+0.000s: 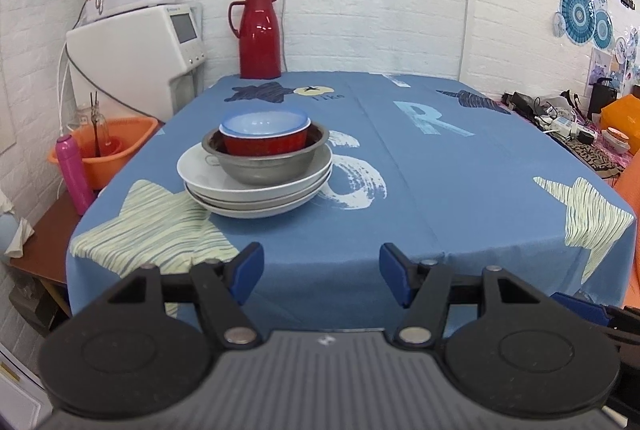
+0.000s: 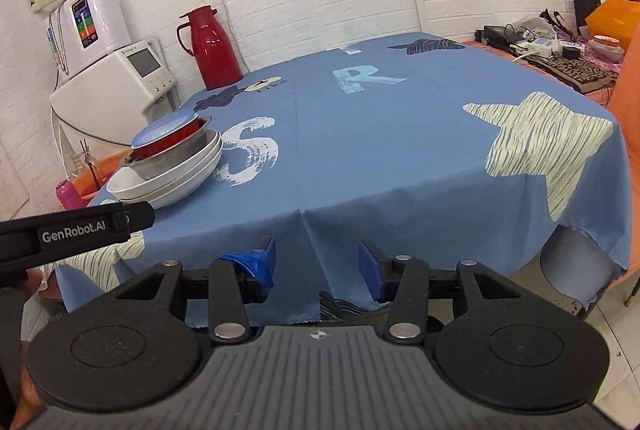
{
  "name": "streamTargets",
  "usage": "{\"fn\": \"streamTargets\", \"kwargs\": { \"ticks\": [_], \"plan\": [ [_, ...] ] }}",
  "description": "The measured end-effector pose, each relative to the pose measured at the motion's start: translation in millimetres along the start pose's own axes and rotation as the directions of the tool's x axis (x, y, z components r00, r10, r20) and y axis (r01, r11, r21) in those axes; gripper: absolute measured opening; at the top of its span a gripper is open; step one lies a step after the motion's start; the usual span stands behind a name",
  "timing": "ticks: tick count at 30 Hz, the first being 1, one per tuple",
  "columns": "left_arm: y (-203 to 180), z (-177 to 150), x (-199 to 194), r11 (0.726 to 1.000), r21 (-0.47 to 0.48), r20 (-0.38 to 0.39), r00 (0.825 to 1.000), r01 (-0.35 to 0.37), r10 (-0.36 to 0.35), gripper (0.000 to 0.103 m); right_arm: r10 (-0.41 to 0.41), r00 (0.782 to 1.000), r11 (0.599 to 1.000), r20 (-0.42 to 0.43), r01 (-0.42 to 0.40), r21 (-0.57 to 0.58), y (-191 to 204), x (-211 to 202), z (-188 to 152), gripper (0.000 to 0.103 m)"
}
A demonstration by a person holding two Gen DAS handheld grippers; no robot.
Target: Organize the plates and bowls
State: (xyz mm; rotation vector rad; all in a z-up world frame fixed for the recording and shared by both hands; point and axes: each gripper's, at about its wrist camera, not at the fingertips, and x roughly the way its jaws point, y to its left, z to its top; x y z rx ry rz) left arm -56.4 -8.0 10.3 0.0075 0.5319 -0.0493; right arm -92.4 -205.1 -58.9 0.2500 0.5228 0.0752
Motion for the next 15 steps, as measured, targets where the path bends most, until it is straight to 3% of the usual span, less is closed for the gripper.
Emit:
{"fn": "streamTargets", "kwargs": {
  "ticks": [7,15],
  "plan": [
    [-5.7,-0.5,0.8,1.000,0.025,-0.006,1.000,-0.004,0.004,0.062,-0.015,1.000,1.000,0.009,0.015,0.015,-1.1,-0.9,-0.3,0.032],
    [1.8,-2.0,-7.3,1.000,0.001,0.053,0.999,0.005,-0.005,0.062,-0.006,1.000,1.000,0.011,0.005,0.018,2.4,-0.5,-1.0,0.033]
  ]
}}
